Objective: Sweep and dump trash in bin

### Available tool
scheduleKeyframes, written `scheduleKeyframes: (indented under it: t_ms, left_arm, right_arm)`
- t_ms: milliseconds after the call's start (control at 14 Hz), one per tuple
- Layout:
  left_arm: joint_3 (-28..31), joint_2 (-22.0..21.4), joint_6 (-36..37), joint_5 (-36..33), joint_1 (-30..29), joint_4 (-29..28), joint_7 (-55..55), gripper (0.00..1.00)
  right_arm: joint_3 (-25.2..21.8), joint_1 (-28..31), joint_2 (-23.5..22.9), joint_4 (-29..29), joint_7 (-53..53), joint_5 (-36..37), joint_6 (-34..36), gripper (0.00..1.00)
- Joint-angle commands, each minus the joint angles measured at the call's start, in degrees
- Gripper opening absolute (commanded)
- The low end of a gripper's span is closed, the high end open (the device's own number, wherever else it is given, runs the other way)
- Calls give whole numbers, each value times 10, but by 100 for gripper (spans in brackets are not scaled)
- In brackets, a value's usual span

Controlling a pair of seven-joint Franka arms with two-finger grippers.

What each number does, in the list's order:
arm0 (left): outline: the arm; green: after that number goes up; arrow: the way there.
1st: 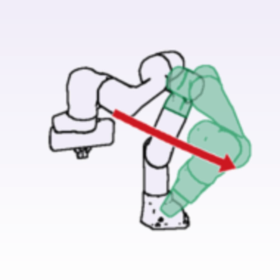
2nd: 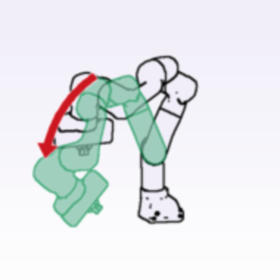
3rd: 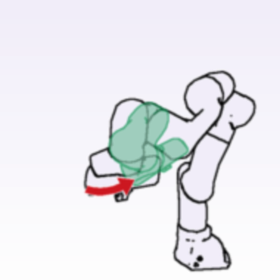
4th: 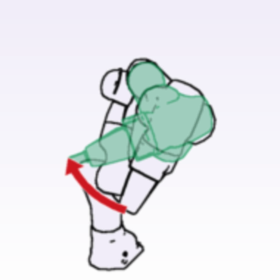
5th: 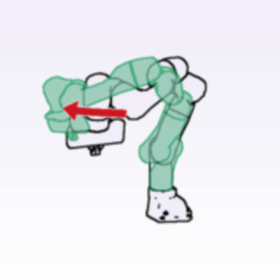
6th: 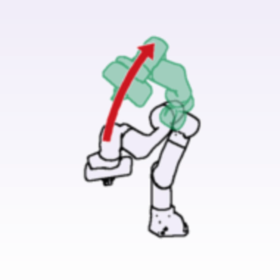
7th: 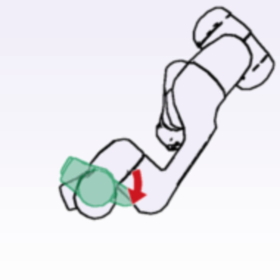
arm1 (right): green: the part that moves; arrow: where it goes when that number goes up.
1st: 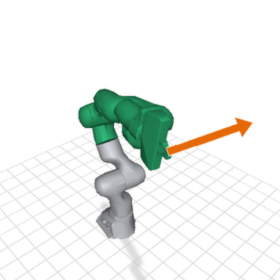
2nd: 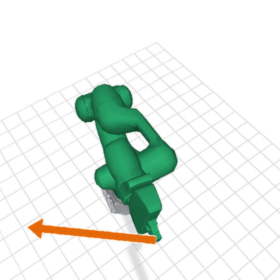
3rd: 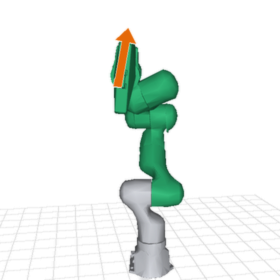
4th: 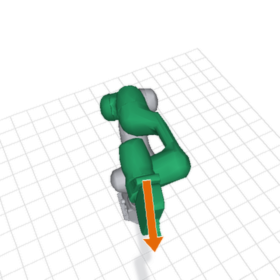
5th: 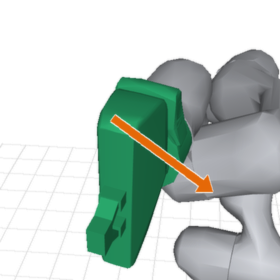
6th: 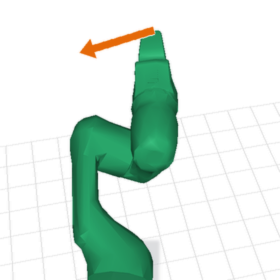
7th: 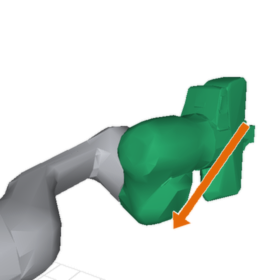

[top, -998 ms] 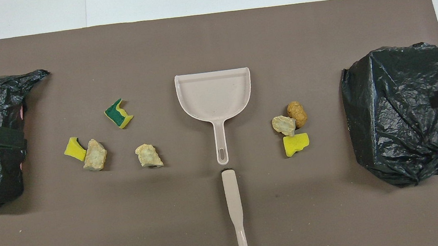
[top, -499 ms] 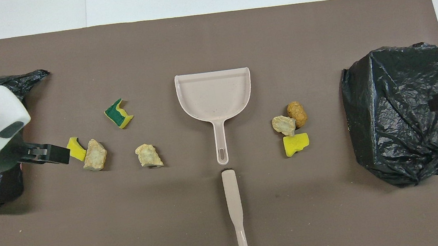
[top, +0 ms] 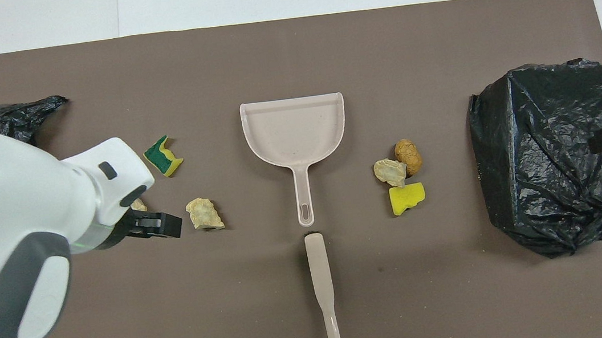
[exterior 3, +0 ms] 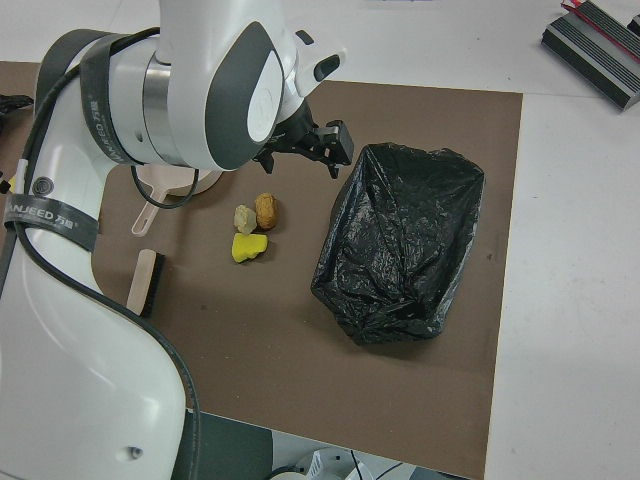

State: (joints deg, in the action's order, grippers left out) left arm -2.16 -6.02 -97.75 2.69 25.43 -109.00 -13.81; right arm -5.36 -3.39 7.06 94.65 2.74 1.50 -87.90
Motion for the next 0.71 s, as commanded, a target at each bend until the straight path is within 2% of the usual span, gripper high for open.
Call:
scheduleKeyframes:
  t_ms: [0, 357, 499, 642]
  left_arm:
    - [10, -37, -59, 23, 49, -80, -38, 100]
    - [10, -32, -109, 32, 166, -133, -155, 100]
    - [10, -10, -160, 34, 217, -161, -238, 100]
    - [9, -10, -214, 37, 263, -204, -295, 100]
  right_arm:
    - [3, 4, 16, 17, 11, -8, 0, 100]
    - [3, 5, 16, 17, 11, -8, 0, 100]
    - [3, 5, 18, 20, 11, -8, 0, 100]
    - [3, 5, 16, 19, 15, -7, -1, 100]
